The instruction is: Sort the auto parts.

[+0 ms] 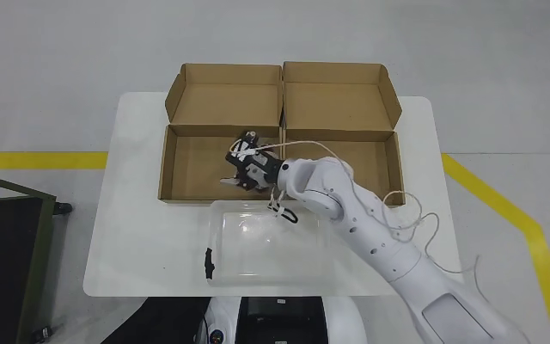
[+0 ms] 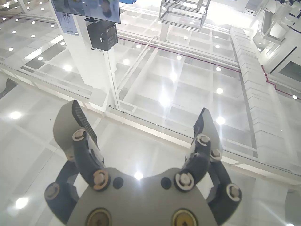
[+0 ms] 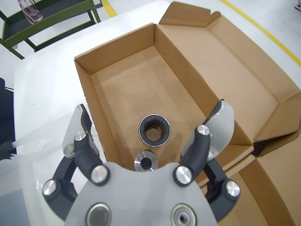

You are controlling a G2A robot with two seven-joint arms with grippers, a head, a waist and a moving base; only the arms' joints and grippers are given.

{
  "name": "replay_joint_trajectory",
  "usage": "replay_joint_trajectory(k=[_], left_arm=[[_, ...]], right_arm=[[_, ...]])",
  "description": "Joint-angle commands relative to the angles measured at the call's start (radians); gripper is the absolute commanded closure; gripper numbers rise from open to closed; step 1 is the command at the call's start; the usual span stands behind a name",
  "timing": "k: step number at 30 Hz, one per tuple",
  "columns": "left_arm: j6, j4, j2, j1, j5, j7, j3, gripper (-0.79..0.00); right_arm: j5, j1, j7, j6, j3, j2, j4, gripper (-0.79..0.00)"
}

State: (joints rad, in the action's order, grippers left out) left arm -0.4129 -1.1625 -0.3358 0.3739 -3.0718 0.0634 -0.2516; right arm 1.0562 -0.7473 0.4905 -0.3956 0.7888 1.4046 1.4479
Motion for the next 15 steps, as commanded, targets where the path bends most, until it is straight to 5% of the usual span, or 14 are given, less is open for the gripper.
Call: replay_joint_trajectory(k=[1,15], left_arm=[[0.000,0.000,0.000,0.000,0.000,0.000,0.000,-0.785],[0.000,0.000,0.000,0.000,0.000,0.000,0.000,-0.785]], right_arm=[[-0.006,-0.016,0.005,-0.018,0.022,-0.007,0.032,-0.785],[0.013,-0.166,-0.027,-0.141,0.213,-0.064,0.240,-0.785]])
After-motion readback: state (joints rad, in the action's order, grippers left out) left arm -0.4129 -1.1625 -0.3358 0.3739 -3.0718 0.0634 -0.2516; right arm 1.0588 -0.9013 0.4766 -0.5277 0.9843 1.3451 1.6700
